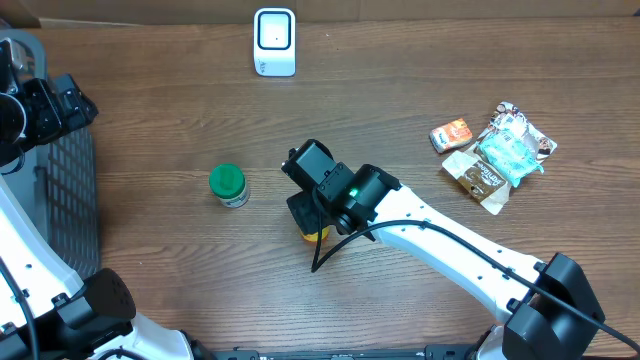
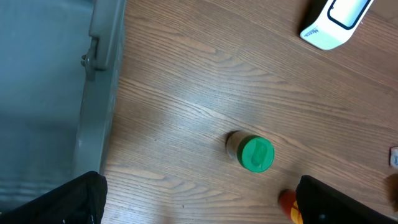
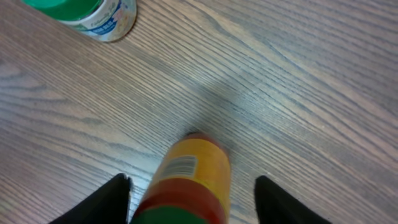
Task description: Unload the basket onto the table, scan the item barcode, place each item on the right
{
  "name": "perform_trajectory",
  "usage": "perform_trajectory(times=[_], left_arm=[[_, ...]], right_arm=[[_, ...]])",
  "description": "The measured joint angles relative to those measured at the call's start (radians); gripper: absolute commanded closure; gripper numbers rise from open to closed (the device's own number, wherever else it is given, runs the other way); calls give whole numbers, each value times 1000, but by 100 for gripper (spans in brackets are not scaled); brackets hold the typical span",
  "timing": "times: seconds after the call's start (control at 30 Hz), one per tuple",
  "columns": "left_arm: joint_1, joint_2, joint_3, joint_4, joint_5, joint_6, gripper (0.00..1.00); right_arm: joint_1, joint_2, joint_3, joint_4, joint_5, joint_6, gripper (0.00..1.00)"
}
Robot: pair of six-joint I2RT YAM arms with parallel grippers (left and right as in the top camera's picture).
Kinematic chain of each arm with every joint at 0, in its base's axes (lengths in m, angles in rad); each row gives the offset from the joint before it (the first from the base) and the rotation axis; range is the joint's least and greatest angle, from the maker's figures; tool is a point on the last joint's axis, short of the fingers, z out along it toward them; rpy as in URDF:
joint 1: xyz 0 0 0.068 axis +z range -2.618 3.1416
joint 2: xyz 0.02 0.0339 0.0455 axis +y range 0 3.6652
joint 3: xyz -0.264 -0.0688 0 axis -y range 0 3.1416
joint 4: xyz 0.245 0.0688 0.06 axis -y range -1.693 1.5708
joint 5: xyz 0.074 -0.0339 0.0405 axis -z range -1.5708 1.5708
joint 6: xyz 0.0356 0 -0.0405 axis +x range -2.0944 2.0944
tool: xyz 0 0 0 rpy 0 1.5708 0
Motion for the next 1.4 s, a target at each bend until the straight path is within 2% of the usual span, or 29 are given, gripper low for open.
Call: perform_trajectory(times=[0.13,0.23,0.3,0.43,0.53,0.8,0.97,1.1,1.17,1.3,1.4], left_arm=[[0,0,0,0,0,0,0],[0,0,0,0,0,0,1],[0,0,0,0,0,0,0],[0,0,0,0,0,0,0],[0,0,0,0,0,0,1],[0,0,0,0,0,0,0],[0,0,0,0,0,0,0],[0,0,0,0,0,0,0],[0,0,0,0,0,0,1],[0,0,0,0,0,0,1],[0,0,0,0,0,0,1]], right_arm=[[0,0,6,-3,2,-20,56],[0,0,32,0,3,-102,60],[0,0,48,2,4,-188,60],[0,0,61,-3,-6,-475,55],[0,0,61,-3,-24,-638,56],[-8,0,63,-114,-79,-882,57],[-14,0,65,-153,-142,-1066,68],[-14,0,70,-164,-171,-1197,70],[-14,0,70,-152,-176,-1229,69],[-14,-1,82,-132,-184,-1220,53],[-14,-1,145,-132,-187,-1106,31]])
